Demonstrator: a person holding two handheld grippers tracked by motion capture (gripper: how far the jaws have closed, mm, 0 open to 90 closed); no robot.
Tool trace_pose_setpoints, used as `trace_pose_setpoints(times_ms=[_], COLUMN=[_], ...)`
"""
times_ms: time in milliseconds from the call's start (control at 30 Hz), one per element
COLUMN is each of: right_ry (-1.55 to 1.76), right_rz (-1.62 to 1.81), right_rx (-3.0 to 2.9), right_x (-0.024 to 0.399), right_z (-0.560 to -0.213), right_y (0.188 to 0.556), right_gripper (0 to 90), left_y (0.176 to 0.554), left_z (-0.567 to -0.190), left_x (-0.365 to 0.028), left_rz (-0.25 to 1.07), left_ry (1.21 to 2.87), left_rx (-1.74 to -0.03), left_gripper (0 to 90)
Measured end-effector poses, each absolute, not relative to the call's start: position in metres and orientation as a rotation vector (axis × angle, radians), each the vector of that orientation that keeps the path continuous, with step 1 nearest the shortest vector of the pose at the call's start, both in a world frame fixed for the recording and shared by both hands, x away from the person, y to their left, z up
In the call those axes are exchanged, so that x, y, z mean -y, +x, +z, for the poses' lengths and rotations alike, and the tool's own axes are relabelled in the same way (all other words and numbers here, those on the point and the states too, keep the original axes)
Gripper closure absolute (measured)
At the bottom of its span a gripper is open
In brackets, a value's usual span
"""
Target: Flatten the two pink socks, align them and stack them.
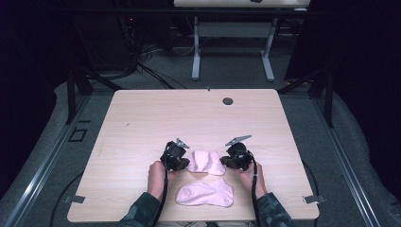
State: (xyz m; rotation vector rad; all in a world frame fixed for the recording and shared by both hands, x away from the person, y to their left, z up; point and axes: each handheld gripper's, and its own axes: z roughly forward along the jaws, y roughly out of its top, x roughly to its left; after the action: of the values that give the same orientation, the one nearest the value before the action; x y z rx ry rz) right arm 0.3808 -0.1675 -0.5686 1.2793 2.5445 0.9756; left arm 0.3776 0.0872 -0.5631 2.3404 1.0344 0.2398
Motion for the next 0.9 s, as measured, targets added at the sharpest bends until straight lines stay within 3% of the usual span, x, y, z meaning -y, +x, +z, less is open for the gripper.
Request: trace_pose_setpoints(times_ms=[567, 667, 733, 900], right_ry=[1.300, 1.289, 1.283, 1.281], right_rz=[0.944, 0.926, 0.921, 0.980], right_rx=[-2.513, -2.521, -2.523, -2.509], right_x=[0.181, 0.180, 0.182, 0.187], right_z=[-0.564, -0.567, -0.566, -0.562], right_y=[0.381, 0.382, 0.383, 0.381], right_gripper=[85.1, 82.6, 75.7, 61.4], left_y=[0.358, 0.357, 0.356, 0.356], left_z=[-0.561, -0.559, -0.556, -0.549], left_x=[-0.115, -0.119, -0.123, -0.134], left_rz=[0.211, 0.205, 0.213, 0.223], left_ry=[2.266, 2.263, 2.248, 2.193], left_rx=[-1.087, -1.119, -1.137, -1.164], left_gripper=[88.2, 75.1, 62.2, 44.0])
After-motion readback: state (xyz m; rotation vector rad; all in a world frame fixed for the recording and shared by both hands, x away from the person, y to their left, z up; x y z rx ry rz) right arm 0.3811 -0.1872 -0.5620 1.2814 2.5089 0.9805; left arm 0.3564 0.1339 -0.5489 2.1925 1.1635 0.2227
